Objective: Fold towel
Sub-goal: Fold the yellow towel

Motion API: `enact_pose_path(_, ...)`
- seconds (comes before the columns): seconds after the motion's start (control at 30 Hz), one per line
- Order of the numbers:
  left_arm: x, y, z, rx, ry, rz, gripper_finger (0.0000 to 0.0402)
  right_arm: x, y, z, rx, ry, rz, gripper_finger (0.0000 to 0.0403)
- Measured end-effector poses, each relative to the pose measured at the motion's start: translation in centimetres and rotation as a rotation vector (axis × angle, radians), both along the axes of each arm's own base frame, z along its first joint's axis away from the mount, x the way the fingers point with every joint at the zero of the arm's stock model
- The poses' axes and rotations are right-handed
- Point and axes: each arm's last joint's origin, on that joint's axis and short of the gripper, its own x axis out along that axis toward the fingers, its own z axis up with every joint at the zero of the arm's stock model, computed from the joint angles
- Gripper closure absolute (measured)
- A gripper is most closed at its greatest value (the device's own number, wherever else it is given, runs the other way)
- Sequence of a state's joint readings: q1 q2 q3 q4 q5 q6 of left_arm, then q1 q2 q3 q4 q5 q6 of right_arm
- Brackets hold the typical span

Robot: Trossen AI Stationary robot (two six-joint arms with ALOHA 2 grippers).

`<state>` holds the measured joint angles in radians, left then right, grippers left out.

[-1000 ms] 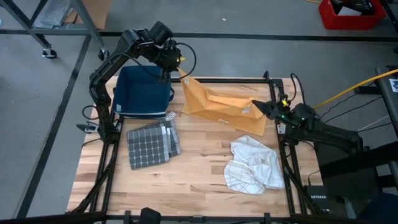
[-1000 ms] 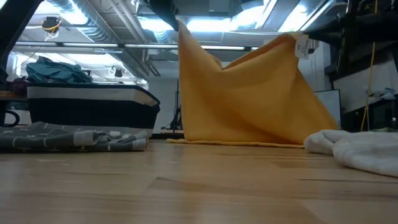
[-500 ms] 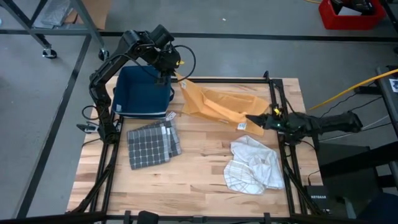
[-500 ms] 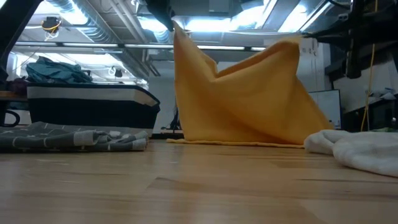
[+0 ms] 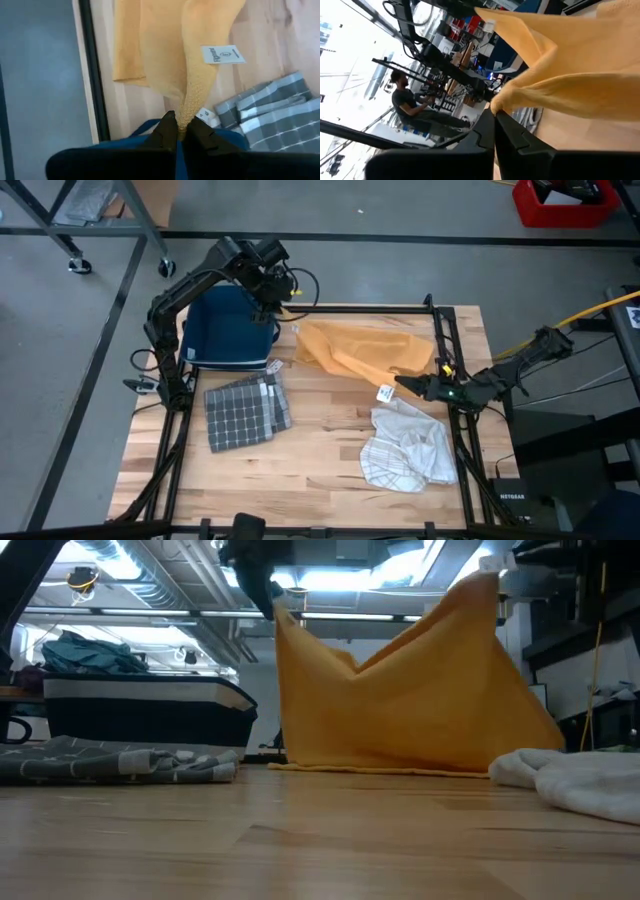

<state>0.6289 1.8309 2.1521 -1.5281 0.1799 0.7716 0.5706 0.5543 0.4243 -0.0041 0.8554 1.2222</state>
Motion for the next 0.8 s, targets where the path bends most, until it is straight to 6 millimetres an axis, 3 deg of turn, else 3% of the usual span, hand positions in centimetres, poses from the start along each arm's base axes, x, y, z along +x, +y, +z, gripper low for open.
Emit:
enact_pose_path(0.17, 0.9, 1.3, -1.5, 0.060, -0.032, -0.034, 0.0402, 0.4, 1.8, 0.4, 0.022, 0.047, -0.072, 0.0403)
enact_pose_path(0.4, 1.8, 3.2, -1.6, 0.174, -0.155, 0.011, 0.0401, 1.8, 3.7, -0.2, 0.053, 0.080, -0.202, 0.0403)
enact_pose_path(0.6, 1.9, 3.5, -2.9, 0.156, -0.124, -0.001, 0.0402, 3.2, 4.8, -0.5, 0.041, 0.082, -0.290, 0.0403)
enact_pose_path(0.8, 1.8, 2.5, -4.9, 0.035, -0.061, -0.104, 0.0402, 4.6, 6.0, 0.4, -0.019, 0.125, -0.302, 0.0403)
